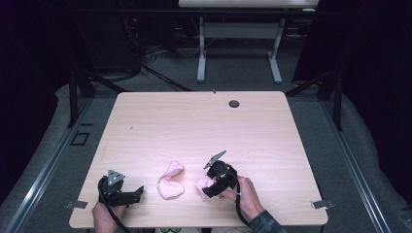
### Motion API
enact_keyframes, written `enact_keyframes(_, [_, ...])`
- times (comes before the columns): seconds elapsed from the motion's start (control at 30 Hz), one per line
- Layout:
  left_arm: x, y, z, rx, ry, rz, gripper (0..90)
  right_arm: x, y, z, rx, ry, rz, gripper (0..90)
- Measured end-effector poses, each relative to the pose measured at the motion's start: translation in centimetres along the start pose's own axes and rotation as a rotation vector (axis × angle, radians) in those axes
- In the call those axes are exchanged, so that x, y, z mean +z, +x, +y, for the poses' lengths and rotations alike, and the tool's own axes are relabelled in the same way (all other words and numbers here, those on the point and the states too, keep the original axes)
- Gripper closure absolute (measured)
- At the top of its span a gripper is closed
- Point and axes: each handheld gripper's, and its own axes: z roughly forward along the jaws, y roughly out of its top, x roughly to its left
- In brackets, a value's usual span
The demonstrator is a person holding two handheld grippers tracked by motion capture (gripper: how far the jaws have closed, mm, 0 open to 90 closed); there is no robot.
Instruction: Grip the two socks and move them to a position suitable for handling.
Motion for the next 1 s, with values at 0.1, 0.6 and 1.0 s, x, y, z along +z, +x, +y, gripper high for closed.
enact_keyframes(0.1, [0.0,0.0,0.0,-0.001,0.0,0.002,0.3,0.4,-0.1,0.1,0.007,0.033,-0.006,33.9])
enact_keyframes(0.6, [0.0,0.0,0.0,-0.002,0.0,0.003,0.3,-0.5,0.0,-1.0,0.043,-0.058,0.026,78.5])
enact_keyframes(1.0, [0.0,0.0,0.0,-0.003,0.001,0.005,0.4,-3.5,1.3,-3.1,0.053,-0.113,0.067,79.0])
